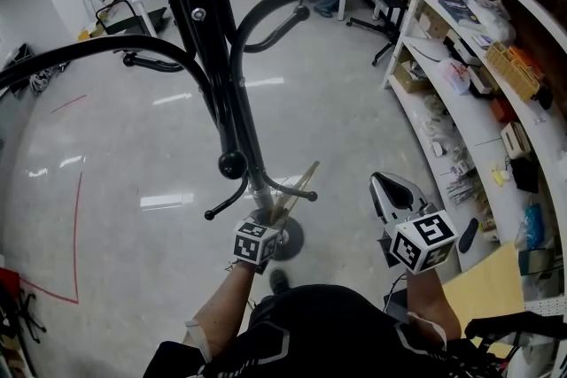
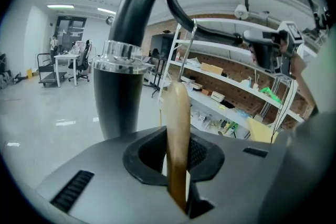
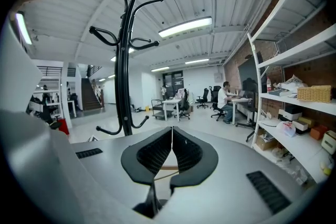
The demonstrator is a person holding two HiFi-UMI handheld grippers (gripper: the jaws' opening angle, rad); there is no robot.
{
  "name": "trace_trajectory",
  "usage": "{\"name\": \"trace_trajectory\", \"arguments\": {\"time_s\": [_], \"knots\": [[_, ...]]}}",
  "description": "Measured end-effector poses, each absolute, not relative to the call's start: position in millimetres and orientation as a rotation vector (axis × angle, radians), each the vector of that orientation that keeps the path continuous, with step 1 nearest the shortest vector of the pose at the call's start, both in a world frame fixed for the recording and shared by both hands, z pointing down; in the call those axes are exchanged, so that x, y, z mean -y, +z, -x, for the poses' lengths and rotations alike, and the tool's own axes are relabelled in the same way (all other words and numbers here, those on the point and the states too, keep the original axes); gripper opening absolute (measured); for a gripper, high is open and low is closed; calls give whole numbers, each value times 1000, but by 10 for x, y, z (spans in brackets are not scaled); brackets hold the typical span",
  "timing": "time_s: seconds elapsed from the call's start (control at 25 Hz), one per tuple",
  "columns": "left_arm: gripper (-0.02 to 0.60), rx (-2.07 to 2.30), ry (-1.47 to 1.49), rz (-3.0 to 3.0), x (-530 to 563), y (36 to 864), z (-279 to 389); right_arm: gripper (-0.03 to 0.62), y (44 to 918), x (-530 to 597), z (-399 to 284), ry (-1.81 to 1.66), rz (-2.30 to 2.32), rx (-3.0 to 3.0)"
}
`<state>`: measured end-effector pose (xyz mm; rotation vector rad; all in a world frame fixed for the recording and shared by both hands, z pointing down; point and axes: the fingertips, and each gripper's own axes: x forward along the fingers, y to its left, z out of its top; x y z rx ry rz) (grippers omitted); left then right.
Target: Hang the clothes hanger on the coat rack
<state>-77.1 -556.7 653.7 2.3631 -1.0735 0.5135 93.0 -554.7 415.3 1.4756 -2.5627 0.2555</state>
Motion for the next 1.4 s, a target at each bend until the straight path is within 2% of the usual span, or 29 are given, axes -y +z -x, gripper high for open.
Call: {"name": "trace_trajectory", "arguments": {"time_s": [1.08, 1.4], "knots": [[35, 1107, 549, -2487, 5608, 6503, 811, 8, 4111, 5539, -968, 235, -1440, 2574], [74, 1180, 571, -2513, 5639, 6408, 852, 8, 4115, 5553, -989, 239, -1438, 2580]]}}
